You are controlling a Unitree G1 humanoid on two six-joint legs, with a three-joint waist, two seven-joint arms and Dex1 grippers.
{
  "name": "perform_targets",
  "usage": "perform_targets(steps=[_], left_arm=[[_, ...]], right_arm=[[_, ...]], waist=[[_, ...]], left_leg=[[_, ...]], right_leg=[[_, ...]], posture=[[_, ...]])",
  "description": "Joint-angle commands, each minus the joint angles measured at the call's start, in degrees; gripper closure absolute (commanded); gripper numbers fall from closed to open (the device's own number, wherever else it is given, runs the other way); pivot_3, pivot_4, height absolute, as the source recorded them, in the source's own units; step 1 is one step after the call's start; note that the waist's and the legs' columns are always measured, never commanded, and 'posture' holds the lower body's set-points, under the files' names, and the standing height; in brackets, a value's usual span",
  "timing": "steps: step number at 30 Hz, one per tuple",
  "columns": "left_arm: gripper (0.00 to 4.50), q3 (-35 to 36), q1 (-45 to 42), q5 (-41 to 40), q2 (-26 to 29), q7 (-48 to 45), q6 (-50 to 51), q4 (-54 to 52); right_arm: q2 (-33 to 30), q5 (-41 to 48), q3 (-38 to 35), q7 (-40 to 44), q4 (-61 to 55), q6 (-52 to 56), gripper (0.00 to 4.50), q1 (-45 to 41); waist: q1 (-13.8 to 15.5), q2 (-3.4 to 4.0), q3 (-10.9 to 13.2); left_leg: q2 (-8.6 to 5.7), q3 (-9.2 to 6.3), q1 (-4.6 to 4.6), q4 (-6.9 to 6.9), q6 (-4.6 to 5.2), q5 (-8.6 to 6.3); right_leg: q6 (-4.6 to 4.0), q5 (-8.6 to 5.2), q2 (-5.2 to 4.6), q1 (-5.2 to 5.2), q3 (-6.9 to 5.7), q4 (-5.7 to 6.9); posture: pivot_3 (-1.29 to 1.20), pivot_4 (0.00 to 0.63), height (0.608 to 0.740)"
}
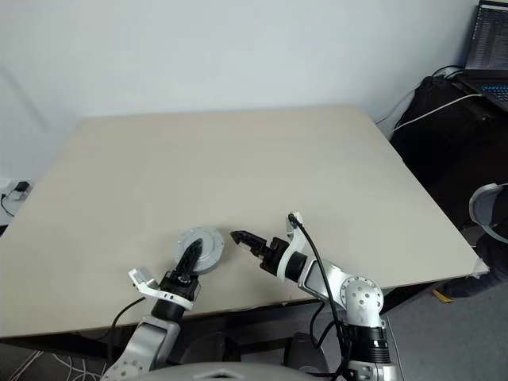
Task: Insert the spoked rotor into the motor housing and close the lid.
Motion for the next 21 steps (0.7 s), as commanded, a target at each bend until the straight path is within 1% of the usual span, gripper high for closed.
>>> perform_targets(steps=[1,4,7,10,13,21], left_arm=[[2.38,1.4,-6.6,0.7,-4.6,1.6,-2.9,-0.1],[2.38,3.5,-9.7,1.6,-3.4,4.1,-5.1,2.3],[2.38,7.1,-14.2,2.4,-1.8,5.5,-6.9,6.5],[2.38,10.4,-18.4,3.4,-0.5,6.4,-8.4,10.5],[2.38,13.2,-21.8,4.1,0.0,6.9,-8.9,13.6],[2.38,18.8,-30.4,8.9,0.5,9.1,-9.9,22.7]], right_arm=[[-6.6,-11.2,6.3,5.9,-8.6,-5.1,0.00,0.4],[-11.4,-22.4,12.0,11.1,-11.8,-13.6,0.00,1.9],[-13.7,-32.1,15.6,16.1,-13.4,-24.2,0.00,4.0],[-17.4,-43.5,21.0,21.7,-13.4,-35.8,0.00,5.8],[-17.7,-47.8,22.0,24.4,-12.2,-42.4,0.00,7.6],[-17.5,-58.7,21.6,25.0,-8.6,-54.1,0.00,10.2]], waist=[[0.0,0.00,0.0],[0.5,-0.18,0.0],[0.6,-0.26,-0.1],[0.6,-0.34,-0.1],[0.6,-0.77,-0.3],[0.8,-1.04,-0.3]], left_leg=[[-0.02,0.01,-0.01,0.02,0.01,0.00],[-0.04,0.00,0.00,0.14,0.05,-0.02],[0.01,-0.07,0.03,0.19,0.04,-0.01],[-0.04,-0.02,0.07,0.25,0.04,-0.01],[-0.05,0.01,0.05,0.24,0.07,-0.02],[-0.03,-0.05,0.15,0.49,0.10,-0.03]], right_leg=[[0.00,0.00,-0.01,-0.01,0.01,0.00],[0.02,0.01,-0.01,0.04,0.01,0.01],[-0.03,0.08,0.07,0.08,-0.03,0.06],[0.03,0.11,0.05,0.15,0.00,0.04],[0.06,0.12,0.06,0.16,0.03,-0.02],[0.16,0.20,0.07,0.40,0.01,-0.01]], posture=[[0.00,0.000,0.740],[0.00,0.000,0.740],[0.00,0.000,0.740],[0.00,0.000,0.740],[0.00,0.000,0.740],[0.00,0.000,0.740]])
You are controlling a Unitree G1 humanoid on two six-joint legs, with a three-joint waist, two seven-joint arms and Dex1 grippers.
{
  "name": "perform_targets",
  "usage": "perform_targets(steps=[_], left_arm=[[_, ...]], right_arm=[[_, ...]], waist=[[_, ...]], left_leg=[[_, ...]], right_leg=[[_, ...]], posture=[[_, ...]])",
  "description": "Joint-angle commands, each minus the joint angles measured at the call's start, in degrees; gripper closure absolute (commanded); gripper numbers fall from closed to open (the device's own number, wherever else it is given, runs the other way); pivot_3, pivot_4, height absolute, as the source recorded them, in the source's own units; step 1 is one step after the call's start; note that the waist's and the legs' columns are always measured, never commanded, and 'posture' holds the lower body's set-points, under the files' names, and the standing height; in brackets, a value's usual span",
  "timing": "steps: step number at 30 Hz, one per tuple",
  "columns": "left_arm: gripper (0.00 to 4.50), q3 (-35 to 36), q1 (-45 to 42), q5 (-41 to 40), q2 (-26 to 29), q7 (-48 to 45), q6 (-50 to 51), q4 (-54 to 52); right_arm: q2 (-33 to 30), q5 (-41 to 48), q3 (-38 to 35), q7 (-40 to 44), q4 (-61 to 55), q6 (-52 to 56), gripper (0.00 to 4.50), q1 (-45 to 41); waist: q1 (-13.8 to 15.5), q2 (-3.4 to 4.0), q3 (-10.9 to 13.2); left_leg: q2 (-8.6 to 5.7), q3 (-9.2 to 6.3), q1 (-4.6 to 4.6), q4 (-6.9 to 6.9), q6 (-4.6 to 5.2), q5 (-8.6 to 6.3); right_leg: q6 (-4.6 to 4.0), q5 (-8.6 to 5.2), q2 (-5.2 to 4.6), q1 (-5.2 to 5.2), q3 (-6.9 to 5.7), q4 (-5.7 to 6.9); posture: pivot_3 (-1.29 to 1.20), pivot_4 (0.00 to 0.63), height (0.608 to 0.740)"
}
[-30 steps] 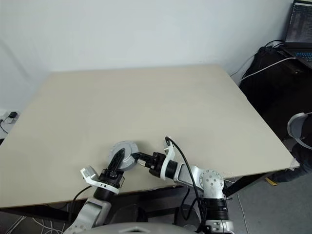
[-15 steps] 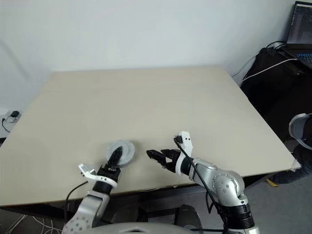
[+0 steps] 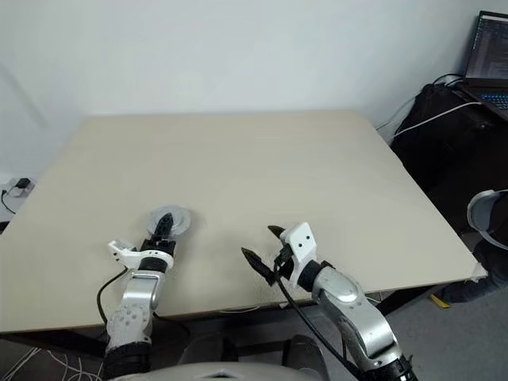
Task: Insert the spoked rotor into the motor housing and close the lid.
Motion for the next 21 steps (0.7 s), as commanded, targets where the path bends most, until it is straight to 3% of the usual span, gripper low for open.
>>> perform_targets(steps=[1,3,11,21], left_arm=[[2.38,2.0,-4.8,2.1,-0.5,0.7,-1.5,0.9],[2.38,3.5,-7.2,3.1,-0.1,1.2,-2.1,3.4],[2.38,8.3,-17.7,7.4,2.1,1.3,-3.3,13.9],[2.38,11.5,-28.5,15.2,4.1,3.5,-6.3,28.6]], right_arm=[[0.0,-4.3,-0.9,0.2,1.1,-5.4,0.00,0.7],[0.9,-8.2,-1.2,-1.4,3.4,-11.8,0.00,1.4],[3.1,-9.9,-2.7,-1.4,8.1,-16.7,0.00,2.9],[5.1,-9.4,-4.1,-0.6,10.2,-16.5,0.00,4.8]], waist=[[0.0,-0.06,0.0],[0.0,-0.13,0.1],[0.0,-0.20,0.1],[0.0,-0.21,0.1]], left_leg=[[0.00,0.00,0.07,0.00,0.02,-0.01],[0.00,-0.02,0.16,0.00,0.03,-0.03],[-0.01,-0.05,0.14,0.00,0.03,-0.03],[-0.02,-0.10,0.17,0.08,0.03,-0.02]], right_leg=[[0.00,0.00,-0.02,0.09,0.00,-0.01],[0.00,0.00,-0.04,0.17,-0.01,-0.02],[-0.01,0.01,-0.03,0.19,-0.07,-0.02],[0.00,0.02,-0.01,0.28,-0.10,0.00]], posture=[[0.00,0.000,0.740],[0.00,0.000,0.740],[0.00,0.000,0.740],[0.00,0.000,0.740]])
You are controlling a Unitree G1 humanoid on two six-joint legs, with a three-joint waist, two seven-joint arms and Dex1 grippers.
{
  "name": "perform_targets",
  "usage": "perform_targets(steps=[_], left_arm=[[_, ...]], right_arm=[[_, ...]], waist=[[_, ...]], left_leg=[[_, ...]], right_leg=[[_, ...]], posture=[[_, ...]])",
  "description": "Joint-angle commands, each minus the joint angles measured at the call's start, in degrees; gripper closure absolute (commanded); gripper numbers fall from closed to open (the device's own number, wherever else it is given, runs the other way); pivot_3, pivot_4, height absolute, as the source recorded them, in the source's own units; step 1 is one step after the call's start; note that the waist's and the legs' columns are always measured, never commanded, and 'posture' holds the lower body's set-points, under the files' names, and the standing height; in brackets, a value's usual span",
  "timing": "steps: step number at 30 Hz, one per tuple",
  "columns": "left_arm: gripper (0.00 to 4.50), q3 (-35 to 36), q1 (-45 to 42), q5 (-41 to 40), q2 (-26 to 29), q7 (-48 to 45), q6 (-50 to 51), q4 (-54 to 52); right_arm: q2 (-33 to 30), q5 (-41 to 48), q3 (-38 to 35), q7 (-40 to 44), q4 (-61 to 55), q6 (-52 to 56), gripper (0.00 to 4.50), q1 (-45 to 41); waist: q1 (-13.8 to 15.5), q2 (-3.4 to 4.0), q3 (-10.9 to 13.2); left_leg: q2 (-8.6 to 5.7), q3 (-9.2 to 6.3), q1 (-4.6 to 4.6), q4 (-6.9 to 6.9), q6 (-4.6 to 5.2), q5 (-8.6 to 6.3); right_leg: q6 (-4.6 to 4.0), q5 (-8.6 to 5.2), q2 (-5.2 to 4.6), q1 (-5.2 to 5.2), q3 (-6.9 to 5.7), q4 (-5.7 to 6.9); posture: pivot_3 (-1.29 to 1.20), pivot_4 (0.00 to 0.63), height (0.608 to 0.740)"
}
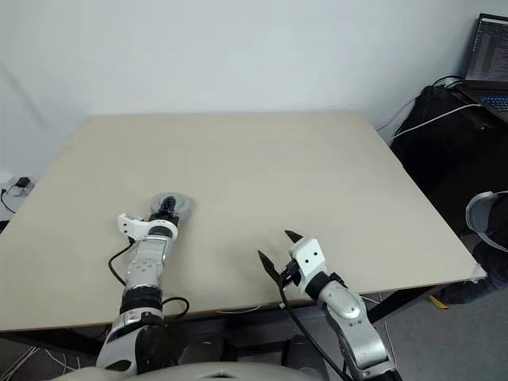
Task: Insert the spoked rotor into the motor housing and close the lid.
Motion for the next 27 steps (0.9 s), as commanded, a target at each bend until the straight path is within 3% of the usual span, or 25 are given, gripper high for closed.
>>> perform_targets(steps=[1,8,9,14,15,27], left_arm=[[2.38,0.6,-4.9,2.8,1.4,0.9,-1.8,2.3],[2.38,1.5,-5.0,6.4,1.7,3.5,-0.4,5.1],[1.65,1.6,-4.5,6.5,1.7,3.4,0.1,4.5],[0.11,0.8,0.0,8.3,1.1,5.6,3.1,-0.5],[0.02,0.7,0.9,8.5,0.9,5.9,3.6,-1.7],[0.02,-4.0,23.6,8.6,-0.8,11.3,18.3,-29.5]], right_arm=[[0.3,0.3,-1.3,0.4,-1.2,-0.5,0.00,-0.1],[0.3,-0.7,-1.4,0.0,-1.7,0.5,0.00,0.5],[0.4,-0.7,-1.4,0.0,-1.7,0.7,0.00,0.4],[0.8,-0.4,-1.1,0.5,-1.4,2.7,0.00,-0.1],[0.9,-0.3,-1.1,0.6,-1.4,2.9,0.00,-0.3],[2.2,1.0,-0.9,2.7,-1.3,6.5,0.00,-1.5]], waist=[[0.0,0.00,0.0],[-0.1,0.05,-0.1],[-0.1,0.07,-0.1],[-0.5,0.24,-0.3],[-0.7,0.29,-0.4],[-2.0,0.61,-0.9]], left_leg=[[0.00,-0.01,-0.01,0.00,0.00,0.00],[0.01,-0.04,0.10,0.05,0.00,0.00],[0.02,-0.04,0.14,0.05,0.00,0.00],[0.03,-0.02,0.15,0.04,0.01,-0.01],[0.02,-0.01,0.15,0.04,0.02,-0.02],[0.02,0.30,0.82,-0.29,0.03,-0.08]], right_leg=[[0.00,0.00,0.00,0.00,0.00,0.00],[0.01,0.01,0.00,0.10,-0.01,0.04],[0.00,0.01,0.00,0.12,-0.01,0.05],[-0.03,0.03,-0.02,0.11,0.00,0.04],[-0.03,0.03,-0.02,0.11,0.01,0.04],[-0.03,0.01,-0.08,0.38,0.33,0.03]], posture=[[0.00,0.000,0.740],[0.00,0.000,0.740],[0.00,0.000,0.740],[0.00,0.000,0.740],[0.00,0.000,0.740],[0.00,0.000,0.740]])
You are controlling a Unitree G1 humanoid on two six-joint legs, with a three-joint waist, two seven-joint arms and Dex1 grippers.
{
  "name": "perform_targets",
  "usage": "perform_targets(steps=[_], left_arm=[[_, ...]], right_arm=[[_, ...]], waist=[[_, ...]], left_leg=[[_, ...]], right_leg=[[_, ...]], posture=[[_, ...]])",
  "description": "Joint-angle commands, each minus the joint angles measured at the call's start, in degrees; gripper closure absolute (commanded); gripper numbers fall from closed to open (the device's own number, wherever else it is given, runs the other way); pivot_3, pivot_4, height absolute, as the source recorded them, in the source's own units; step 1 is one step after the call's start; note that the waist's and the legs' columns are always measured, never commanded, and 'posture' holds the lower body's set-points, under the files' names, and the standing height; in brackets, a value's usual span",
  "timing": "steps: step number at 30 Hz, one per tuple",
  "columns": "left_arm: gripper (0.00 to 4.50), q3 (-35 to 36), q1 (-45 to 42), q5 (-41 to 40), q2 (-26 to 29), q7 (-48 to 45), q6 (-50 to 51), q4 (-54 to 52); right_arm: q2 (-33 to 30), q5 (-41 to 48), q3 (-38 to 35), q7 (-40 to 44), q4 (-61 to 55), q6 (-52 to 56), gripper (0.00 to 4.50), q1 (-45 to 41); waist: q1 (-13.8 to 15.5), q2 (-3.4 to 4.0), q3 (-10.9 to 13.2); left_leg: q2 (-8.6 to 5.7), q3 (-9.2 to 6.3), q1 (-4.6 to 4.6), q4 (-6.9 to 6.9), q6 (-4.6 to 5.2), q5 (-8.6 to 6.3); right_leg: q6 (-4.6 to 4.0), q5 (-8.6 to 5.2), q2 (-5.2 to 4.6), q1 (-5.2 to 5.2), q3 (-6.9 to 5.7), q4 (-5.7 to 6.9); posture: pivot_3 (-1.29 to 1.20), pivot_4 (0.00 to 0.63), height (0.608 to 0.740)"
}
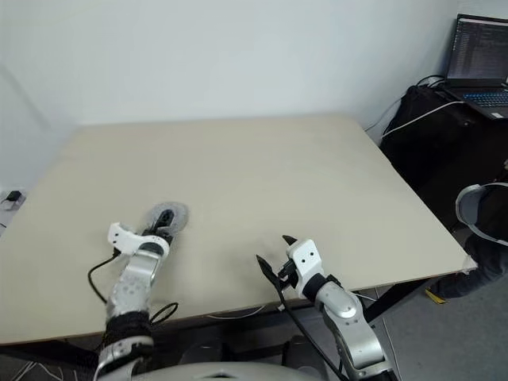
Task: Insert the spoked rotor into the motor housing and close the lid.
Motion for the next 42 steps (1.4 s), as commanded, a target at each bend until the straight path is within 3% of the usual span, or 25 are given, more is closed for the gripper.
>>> perform_targets(steps=[1,5,9,19,22,29,42], left_arm=[[0.02,-1.6,7.7,1.2,0.6,1.6,5.0,-6.1],[0.02,-9.7,16.8,7.5,4.6,-6.0,4.7,-14.9],[0.02,-17.5,24.2,17.1,8.4,-14.1,-3.4,-20.1],[0.02,-25.0,35.0,35.9,5.1,-15.3,-28.6,-23.1],[0.02,-26.4,36.2,41.3,3.0,-13.0,-36.4,-22.1],[0.02,-30.1,36.1,49.3,2.2,-10.9,-43.3,-18.2],[0.02,-33.7,30.8,52.0,3.6,-12.2,-46.2,-12.2]], right_arm=[[0.8,1.4,-0.5,0.7,-1.2,1.1,0.00,-1.1],[1.4,1.4,-0.7,0.9,-0.7,1.5,0.00,-1.5],[1.9,1.4,-0.8,0.8,-0.3,1.6,0.00,-1.5],[3.3,-2.0,-1.9,-2.7,1.8,-5.0,0.00,0.1],[3.7,-3.4,-2.7,-4.4,2.8,-8.2,0.00,0.5],[4.8,-4.9,-4.0,-7.6,3.8,-11.5,0.00,1.5],[5.6,-5.4,-5.8,-10.0,1.9,-12.2,0.00,3.9]], waist=[[-0.1,0.02,0.0],[-0.2,0.09,-0.1],[0.3,0.14,0.0],[1.2,0.25,0.2],[1.4,0.22,0.2],[1.4,0.23,0.3],[1.6,0.26,0.3]], left_leg=[[-0.01,0.07,0.15,-0.11,-0.01,0.00],[-0.01,0.14,0.25,-0.34,-0.07,-0.03],[0.00,0.20,0.17,-0.46,-0.14,-0.07],[0.02,0.25,-0.30,-0.70,-0.16,-0.08],[0.01,0.27,-0.56,-0.69,-0.16,-0.08],[0.02,0.29,-0.65,-0.65,-0.16,-0.08],[0.02,0.26,-0.67,-0.54,-0.15,-0.08]], right_leg=[[-0.01,-0.01,0.00,0.04,0.11,0.00],[-0.08,-0.06,0.02,-0.10,0.28,0.00],[-0.17,-0.11,-0.02,-0.30,0.37,-0.01],[-0.18,-0.12,-0.22,-0.90,0.49,-0.07],[-0.19,-0.13,-0.22,-1.16,0.48,-0.07],[-0.20,-0.13,-0.12,-1.21,0.44,-0.10],[-0.19,-0.13,-0.10,-1.19,0.41,-0.06]], posture=[[0.00,0.000,0.740],[0.00,0.000,0.740],[0.00,0.000,0.740],[0.00,0.000,0.740],[0.00,0.000,0.740],[0.00,0.000,0.740],[0.00,0.000,0.740]])
